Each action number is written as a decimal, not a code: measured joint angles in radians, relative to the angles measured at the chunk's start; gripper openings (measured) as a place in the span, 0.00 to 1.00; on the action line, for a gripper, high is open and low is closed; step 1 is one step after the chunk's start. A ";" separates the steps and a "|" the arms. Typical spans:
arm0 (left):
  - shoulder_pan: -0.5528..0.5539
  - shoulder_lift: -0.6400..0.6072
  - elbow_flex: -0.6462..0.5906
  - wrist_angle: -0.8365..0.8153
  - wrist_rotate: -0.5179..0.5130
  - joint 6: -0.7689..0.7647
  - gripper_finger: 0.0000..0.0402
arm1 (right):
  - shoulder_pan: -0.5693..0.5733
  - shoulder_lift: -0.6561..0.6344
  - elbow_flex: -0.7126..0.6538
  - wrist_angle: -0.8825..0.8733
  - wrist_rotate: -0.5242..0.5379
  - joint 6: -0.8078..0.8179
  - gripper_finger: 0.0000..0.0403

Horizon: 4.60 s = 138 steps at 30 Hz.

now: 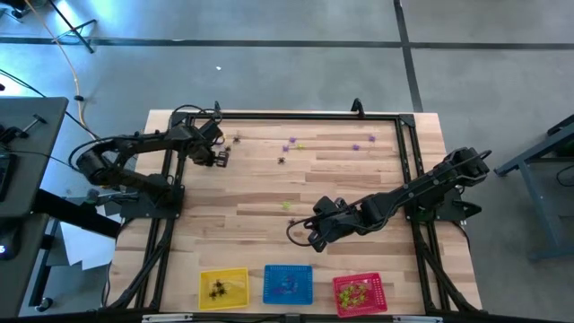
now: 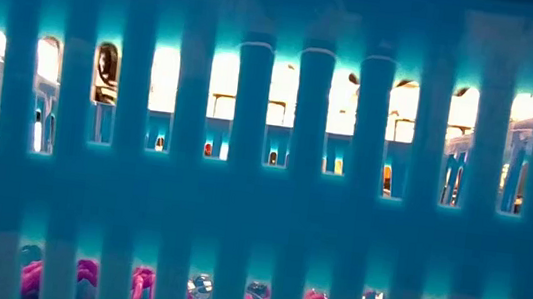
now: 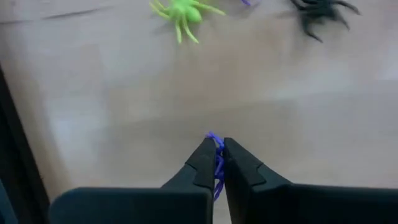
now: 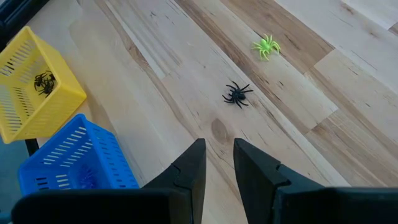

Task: Sort Halloween decoration
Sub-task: Put the violet spider toy into the blue bin, then put the green spider toy into the red bin

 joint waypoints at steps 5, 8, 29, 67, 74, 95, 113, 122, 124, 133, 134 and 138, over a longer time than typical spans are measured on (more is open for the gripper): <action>-0.068 -0.131 0.003 -0.015 0.051 -0.049 0.00 | 0.000 0.000 0.000 0.000 0.000 0.000 0.20; -0.183 -0.203 0.004 0.003 0.090 -0.150 0.00 | 0.000 0.000 0.000 0.000 0.000 0.000 0.20; -1.205 0.027 0.141 0.600 -0.191 -0.586 0.00 | 0.000 0.000 0.000 0.006 0.000 0.000 0.20; -1.454 0.565 0.763 0.368 -0.128 -0.326 0.34 | 0.000 0.000 0.000 0.006 0.000 0.000 0.20; -1.454 0.543 0.763 0.334 -0.185 -0.312 0.38 | 0.000 0.000 0.000 0.006 0.000 0.000 0.20; -1.260 0.457 0.682 -0.059 -0.348 -0.228 0.36 | 0.000 0.000 0.000 0.006 0.000 0.000 0.20; -0.914 0.457 0.490 0.370 -0.278 0.051 0.35 | 0.000 0.000 0.000 0.006 0.000 0.000 0.20; -0.871 0.461 0.489 0.394 -0.220 0.087 0.38 | 0.000 0.000 0.000 0.006 0.000 0.000 0.20; -0.871 0.474 0.489 0.380 -0.219 0.088 0.40 | 0.000 0.000 0.000 0.006 0.000 0.000 0.20; -0.873 0.590 0.488 0.441 -0.178 0.128 0.47 | 0.000 0.000 0.000 0.006 0.000 0.000 0.20; -0.873 0.598 0.490 0.453 -0.179 0.129 0.47 | 0.000 0.000 0.000 0.005 0.000 0.000 0.19; -0.871 0.624 0.493 0.471 -0.184 0.126 0.47 | 0.000 0.000 0.000 0.006 0.000 0.000 0.20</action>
